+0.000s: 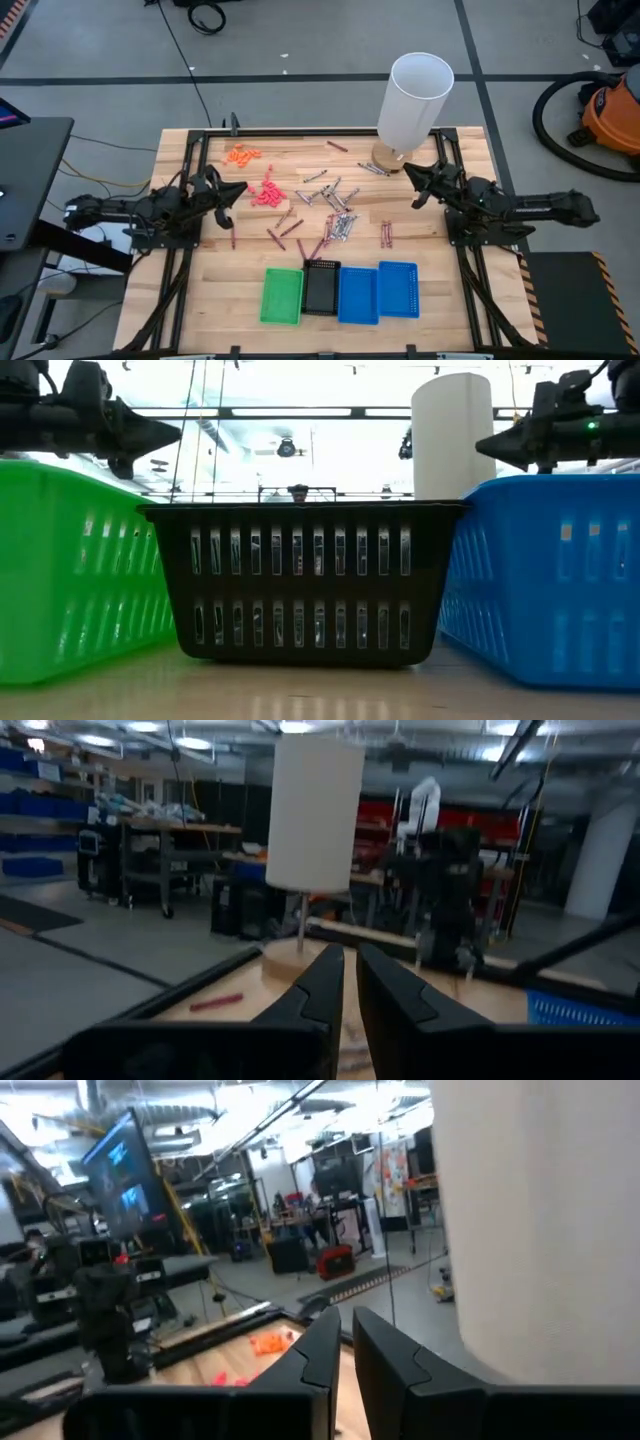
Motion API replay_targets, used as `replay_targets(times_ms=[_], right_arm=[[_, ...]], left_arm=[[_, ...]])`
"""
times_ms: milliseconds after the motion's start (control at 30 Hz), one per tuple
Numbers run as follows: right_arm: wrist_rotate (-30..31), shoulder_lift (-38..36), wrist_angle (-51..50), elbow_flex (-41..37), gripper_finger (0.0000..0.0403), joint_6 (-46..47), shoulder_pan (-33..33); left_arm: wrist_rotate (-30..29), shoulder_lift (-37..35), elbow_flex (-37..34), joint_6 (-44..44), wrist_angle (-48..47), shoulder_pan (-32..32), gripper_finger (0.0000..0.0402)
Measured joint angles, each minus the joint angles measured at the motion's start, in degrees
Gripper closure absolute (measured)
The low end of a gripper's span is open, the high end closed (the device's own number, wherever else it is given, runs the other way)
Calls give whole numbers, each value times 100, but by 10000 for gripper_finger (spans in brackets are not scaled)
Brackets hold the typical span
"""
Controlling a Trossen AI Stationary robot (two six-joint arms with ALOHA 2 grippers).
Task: Sort crayons
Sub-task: Put the black crayon into the left blue bin
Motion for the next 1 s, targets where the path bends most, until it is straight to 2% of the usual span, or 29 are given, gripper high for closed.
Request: replay_targets(times_ms=[300,600,800,1000], right_arm=[[-375,1082,-38,403,375,-50,7],[-417,2411,-1239,1518,375,232,114],[-403,3295,-2080,2179,367,498,114],[-410,4085,-2550,2671,330,630,114]], left_arm=[[-24,980,371,-457,-77,0,358],[-44,1860,708,-732,-90,-4,355],[-42,2257,857,-861,-92,-4,318],[-42,2567,1028,-891,-111,-4,269]])
